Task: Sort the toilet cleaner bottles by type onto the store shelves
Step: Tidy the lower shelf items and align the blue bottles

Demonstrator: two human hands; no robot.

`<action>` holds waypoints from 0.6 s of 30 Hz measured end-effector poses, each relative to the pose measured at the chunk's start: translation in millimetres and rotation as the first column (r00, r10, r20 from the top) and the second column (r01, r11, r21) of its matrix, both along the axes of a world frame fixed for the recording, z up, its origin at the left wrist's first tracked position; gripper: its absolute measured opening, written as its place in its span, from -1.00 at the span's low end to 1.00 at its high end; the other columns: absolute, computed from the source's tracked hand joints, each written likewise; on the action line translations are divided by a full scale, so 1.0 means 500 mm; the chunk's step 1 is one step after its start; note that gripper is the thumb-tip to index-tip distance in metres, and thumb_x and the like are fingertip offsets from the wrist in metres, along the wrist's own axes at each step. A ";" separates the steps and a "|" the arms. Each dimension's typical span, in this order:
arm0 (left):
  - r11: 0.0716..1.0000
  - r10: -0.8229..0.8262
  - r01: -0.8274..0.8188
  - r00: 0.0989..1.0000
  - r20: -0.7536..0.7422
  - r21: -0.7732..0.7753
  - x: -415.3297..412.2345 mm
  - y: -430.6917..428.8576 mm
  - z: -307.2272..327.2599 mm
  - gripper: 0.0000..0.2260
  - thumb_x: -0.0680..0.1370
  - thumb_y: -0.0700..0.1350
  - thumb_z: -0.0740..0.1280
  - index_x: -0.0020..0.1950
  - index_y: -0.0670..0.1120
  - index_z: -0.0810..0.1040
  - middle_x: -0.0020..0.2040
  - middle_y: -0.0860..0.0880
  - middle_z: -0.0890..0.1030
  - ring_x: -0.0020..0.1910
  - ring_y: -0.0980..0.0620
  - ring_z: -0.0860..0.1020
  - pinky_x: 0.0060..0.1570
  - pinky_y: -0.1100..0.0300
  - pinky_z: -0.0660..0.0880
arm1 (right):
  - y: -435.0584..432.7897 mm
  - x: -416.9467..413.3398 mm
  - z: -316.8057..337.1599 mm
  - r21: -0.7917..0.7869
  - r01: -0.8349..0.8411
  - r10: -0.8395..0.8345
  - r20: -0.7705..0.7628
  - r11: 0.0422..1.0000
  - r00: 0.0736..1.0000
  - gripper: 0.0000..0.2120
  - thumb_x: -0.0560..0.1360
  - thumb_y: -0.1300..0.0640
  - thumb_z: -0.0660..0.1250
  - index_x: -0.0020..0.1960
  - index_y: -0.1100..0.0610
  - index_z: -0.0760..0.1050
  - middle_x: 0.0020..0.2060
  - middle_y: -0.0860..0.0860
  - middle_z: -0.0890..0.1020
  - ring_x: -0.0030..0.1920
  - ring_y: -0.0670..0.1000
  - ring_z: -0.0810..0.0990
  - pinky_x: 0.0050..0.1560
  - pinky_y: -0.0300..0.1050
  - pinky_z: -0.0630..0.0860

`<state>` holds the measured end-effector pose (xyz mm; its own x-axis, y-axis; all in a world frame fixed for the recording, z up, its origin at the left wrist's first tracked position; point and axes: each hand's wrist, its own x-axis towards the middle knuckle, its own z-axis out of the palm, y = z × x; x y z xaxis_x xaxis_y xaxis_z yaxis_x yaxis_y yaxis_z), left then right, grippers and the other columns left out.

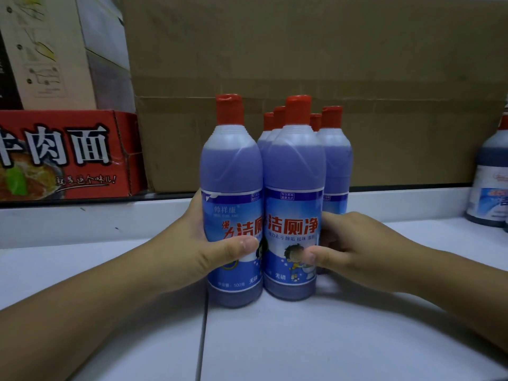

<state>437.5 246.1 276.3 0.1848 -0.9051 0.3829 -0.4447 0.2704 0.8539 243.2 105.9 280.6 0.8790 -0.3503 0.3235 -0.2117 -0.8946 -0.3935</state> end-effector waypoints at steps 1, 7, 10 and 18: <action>1.000 -0.001 0.001 1.000 -0.002 -0.007 0.000 0.000 0.000 -0.24 0.21 0.09 0.51 0.36 0.13 0.28 0.02 0.24 0.64 0.03 0.22 0.62 -0.22 0.37 0.55 | -0.001 -0.001 0.000 0.019 -0.006 0.006 0.001 1.000 1.000 -0.38 0.12 -0.63 0.01 0.01 -0.30 0.35 0.00 -0.14 0.66 -0.06 -0.09 0.64 -0.04 -0.05 0.62; 0.997 -0.077 0.074 0.992 -0.096 -0.033 0.003 0.008 0.013 0.06 0.00 0.17 0.63 0.41 0.24 0.19 0.13 0.21 0.62 0.10 0.18 0.62 -0.15 0.34 0.57 | -0.012 -0.012 0.004 0.086 -0.060 0.059 0.018 0.994 0.998 -0.57 0.30 -0.42 0.21 0.04 -0.20 0.40 -0.20 -0.25 0.68 -0.24 -0.13 0.68 -0.13 -0.05 0.64; 0.998 -0.065 0.064 0.990 -0.122 -0.016 -0.001 0.005 0.008 -0.04 0.12 -0.13 0.60 0.41 0.18 0.22 0.07 0.15 0.65 -0.01 0.20 0.65 -0.26 0.33 0.56 | -0.014 -0.018 0.007 0.084 -0.063 0.063 -0.007 0.994 0.998 -0.52 0.30 -0.37 0.25 0.09 -0.11 0.40 -0.29 -0.21 0.68 -0.31 -0.07 0.66 -0.20 -0.06 0.63; 1.000 -0.005 0.001 0.991 -0.133 -0.030 -0.001 -0.007 -0.012 -0.10 0.08 -0.02 0.57 0.35 0.21 0.26 0.06 0.21 0.64 0.06 0.21 0.62 -0.18 0.33 0.57 | -0.018 -0.013 0.002 0.121 -0.071 0.077 -0.045 0.990 0.996 -0.56 0.29 -0.30 0.24 0.08 -0.11 0.38 -0.38 -0.02 0.65 -0.41 -0.04 0.57 -0.28 -0.12 0.57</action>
